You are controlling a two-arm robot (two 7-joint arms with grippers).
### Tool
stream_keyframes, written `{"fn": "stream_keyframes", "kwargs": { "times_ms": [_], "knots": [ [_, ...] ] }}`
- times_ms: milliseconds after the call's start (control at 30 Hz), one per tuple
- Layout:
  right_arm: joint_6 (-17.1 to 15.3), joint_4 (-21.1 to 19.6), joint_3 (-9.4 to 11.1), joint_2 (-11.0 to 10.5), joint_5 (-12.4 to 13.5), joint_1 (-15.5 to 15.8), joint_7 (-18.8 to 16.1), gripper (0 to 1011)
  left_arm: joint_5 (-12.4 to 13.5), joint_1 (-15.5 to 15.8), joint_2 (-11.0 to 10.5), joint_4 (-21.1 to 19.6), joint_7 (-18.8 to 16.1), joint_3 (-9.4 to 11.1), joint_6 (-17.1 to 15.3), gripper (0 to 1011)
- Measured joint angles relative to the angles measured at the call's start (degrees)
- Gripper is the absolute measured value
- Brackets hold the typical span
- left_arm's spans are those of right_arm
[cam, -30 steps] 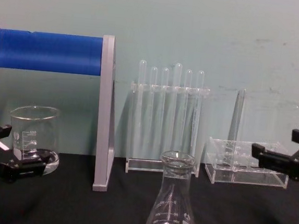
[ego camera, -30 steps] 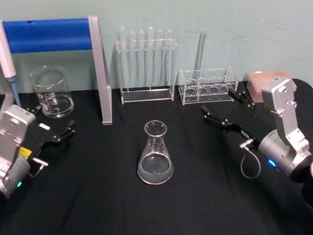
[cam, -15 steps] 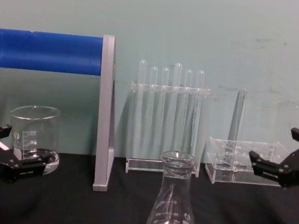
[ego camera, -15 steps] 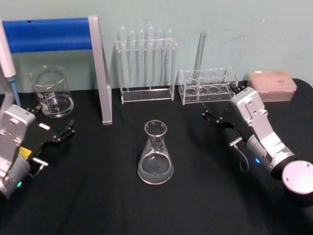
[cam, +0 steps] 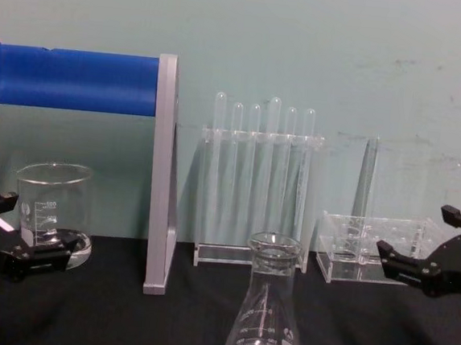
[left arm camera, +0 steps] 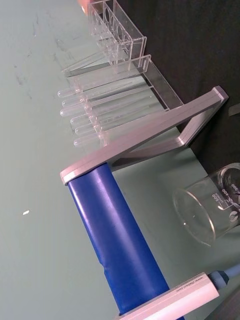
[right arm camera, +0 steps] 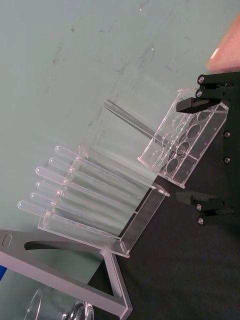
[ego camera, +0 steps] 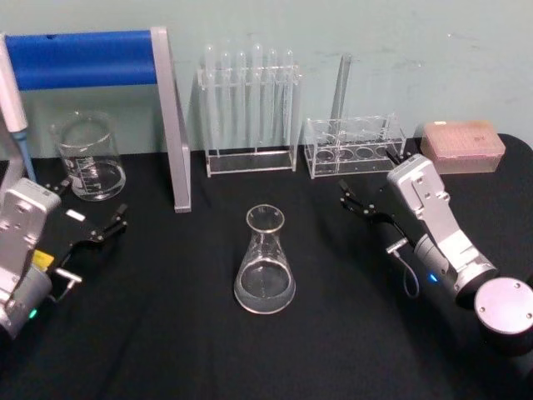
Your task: Grasp the erlenmeyer flask with one hand, shake it three times, then place it back.
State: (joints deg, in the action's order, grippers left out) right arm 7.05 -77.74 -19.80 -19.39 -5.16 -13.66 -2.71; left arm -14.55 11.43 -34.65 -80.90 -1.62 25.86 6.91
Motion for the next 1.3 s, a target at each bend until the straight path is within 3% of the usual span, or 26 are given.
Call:
{"fn": "stream_keyframes", "kwargs": {
  "times_ms": [1300],
  "knots": [
    [0.06,0.00,-0.19,-0.17,-0.07,-0.13,0.21,1000,0.00,0.00,0.00,0.00,0.00,0.00,0.00,1001]
  ]
}}
